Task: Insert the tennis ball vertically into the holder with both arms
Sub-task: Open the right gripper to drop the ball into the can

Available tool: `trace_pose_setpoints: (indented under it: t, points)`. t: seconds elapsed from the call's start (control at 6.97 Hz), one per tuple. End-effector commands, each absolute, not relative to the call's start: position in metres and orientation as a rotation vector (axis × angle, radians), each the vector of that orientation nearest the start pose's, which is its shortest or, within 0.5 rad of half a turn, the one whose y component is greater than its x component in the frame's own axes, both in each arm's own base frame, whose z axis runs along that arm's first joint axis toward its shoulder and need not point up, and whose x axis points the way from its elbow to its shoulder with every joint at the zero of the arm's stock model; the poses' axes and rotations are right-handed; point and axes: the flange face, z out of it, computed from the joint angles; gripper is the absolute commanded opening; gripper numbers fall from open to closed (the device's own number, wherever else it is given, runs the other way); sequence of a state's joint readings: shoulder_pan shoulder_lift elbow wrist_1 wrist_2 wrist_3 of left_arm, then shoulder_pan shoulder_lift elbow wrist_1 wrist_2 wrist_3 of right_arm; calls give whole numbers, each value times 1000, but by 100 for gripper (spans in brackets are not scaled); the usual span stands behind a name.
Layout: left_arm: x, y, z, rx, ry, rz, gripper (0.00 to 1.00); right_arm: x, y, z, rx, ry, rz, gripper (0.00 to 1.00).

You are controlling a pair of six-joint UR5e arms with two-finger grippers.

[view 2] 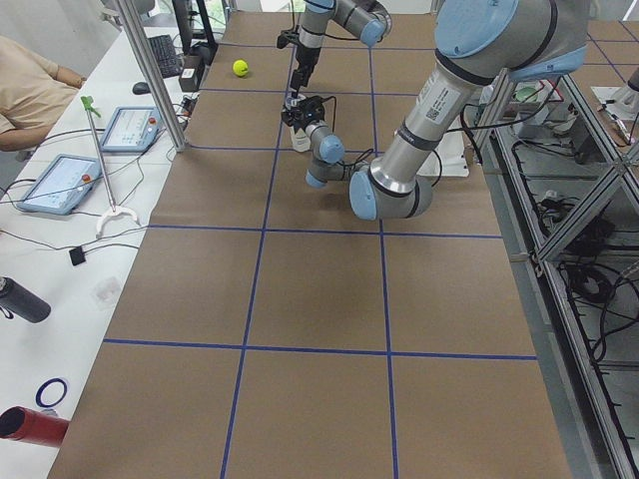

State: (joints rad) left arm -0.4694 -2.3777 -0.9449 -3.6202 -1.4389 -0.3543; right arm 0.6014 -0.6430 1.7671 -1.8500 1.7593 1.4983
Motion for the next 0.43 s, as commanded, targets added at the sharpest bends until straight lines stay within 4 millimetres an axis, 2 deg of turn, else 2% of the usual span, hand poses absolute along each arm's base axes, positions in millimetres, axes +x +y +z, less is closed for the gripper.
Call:
trace_pose_setpoints:
  t: [0.0,0.29]
  points:
    - [567,-452,247,1717,1433,262,99,-469,-460,51,111,-867,410,99]
    - [567,-452,247,1717,1433,262,99,-468,-460,53,108,-867,404,99]
